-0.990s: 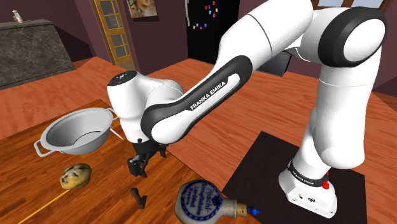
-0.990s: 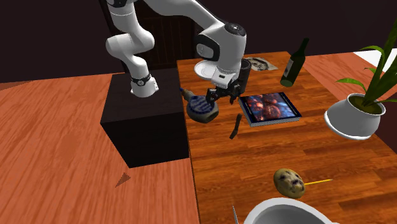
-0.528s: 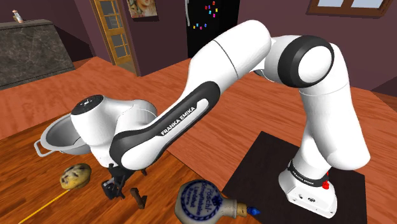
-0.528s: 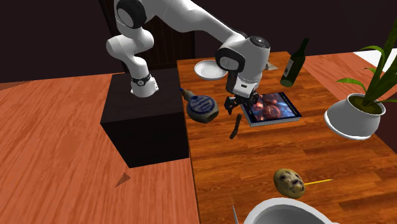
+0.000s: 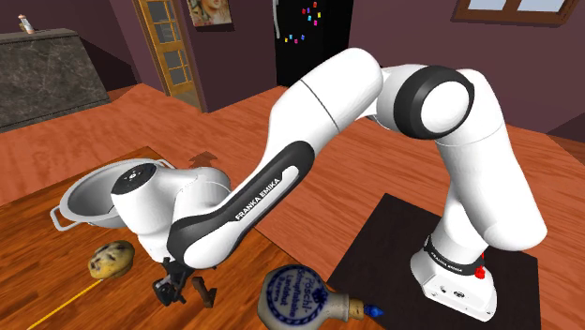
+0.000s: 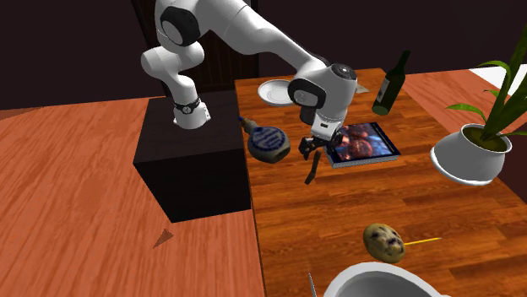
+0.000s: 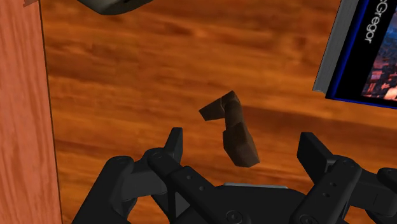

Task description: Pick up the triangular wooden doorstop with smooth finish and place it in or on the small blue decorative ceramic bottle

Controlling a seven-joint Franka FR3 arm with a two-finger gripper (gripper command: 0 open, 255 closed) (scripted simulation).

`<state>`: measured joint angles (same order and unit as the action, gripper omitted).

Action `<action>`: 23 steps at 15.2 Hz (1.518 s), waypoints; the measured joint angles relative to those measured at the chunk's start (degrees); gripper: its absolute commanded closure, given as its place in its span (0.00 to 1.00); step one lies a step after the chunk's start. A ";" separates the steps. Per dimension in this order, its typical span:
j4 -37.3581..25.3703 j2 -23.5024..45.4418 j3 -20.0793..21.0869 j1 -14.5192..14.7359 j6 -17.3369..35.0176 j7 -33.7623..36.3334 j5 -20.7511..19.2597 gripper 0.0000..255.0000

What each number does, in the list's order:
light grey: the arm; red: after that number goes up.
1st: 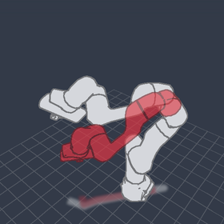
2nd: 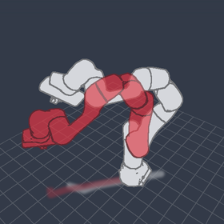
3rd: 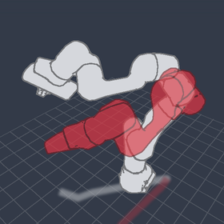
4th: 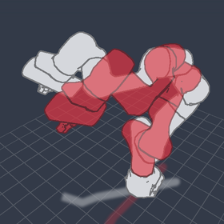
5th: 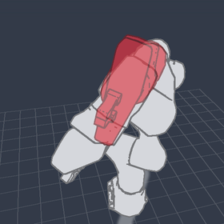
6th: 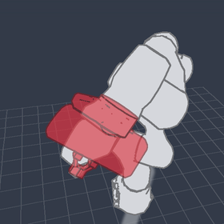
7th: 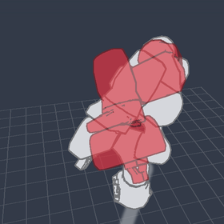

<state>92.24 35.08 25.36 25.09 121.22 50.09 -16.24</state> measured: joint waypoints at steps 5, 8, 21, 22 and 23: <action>0.22 0.19 -0.08 -0.01 0.42 0.03 -0.11 0.00; 0.23 0.19 -0.08 -0.01 0.43 0.03 -0.11 1.00; -0.53 -0.79 0.28 -0.09 -1.23 -0.19 0.39 1.00; -0.49 -1.26 0.42 -0.19 -1.64 -0.26 0.58 1.00; -0.78 -1.62 0.54 -0.26 -2.27 -0.39 0.77 1.00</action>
<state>91.46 33.45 25.90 24.83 118.96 49.69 -15.47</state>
